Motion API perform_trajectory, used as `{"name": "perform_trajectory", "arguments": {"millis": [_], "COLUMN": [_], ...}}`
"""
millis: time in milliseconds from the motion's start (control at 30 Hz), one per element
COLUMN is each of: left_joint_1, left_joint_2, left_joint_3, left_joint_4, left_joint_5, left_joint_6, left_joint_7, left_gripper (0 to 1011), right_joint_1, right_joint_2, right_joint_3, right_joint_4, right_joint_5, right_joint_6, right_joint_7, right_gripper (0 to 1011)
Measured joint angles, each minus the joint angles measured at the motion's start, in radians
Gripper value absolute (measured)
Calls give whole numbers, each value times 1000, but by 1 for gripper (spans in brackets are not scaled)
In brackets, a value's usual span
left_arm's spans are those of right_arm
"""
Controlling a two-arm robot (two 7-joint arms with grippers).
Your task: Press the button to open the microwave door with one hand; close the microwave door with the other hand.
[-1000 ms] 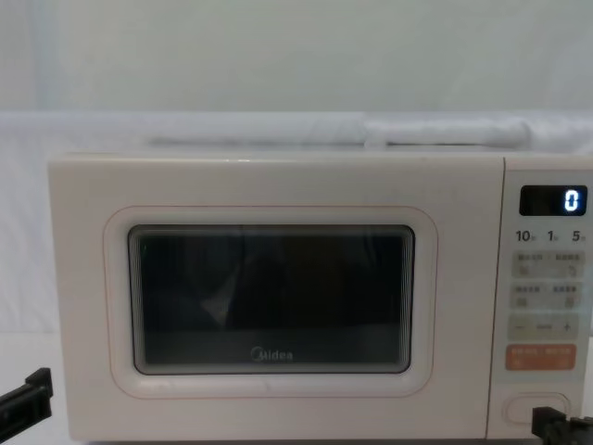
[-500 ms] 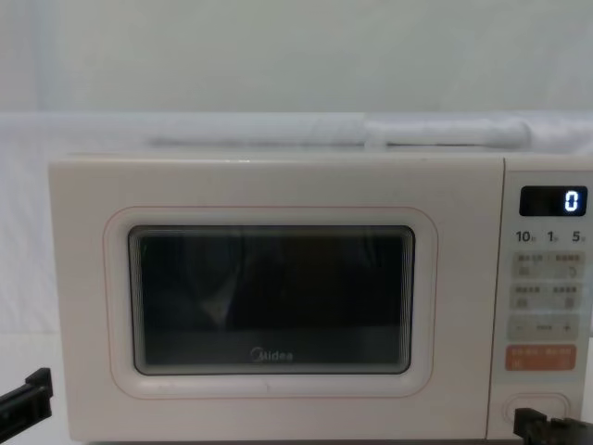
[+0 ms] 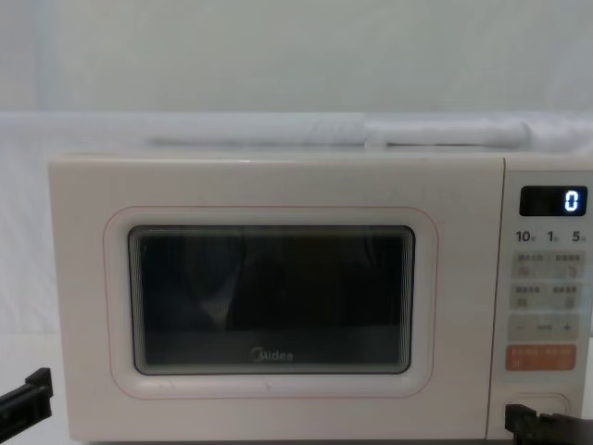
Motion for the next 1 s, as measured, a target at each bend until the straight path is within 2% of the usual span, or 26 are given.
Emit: {"name": "perform_trajectory", "arguments": {"millis": [1000], "left_joint_1": [0], "left_joint_2": [0], "left_joint_3": [0], "left_joint_4": [0], "left_joint_5": [0], "left_joint_6": [0], "left_joint_7": [0], "left_gripper": [1001], "right_joint_1": [45], "right_joint_2": [3], "right_joint_3": [39], "right_joint_4": [60], "right_joint_5": [-15], "right_joint_6": [6], "right_joint_7": [-11], "right_gripper": [0]}}
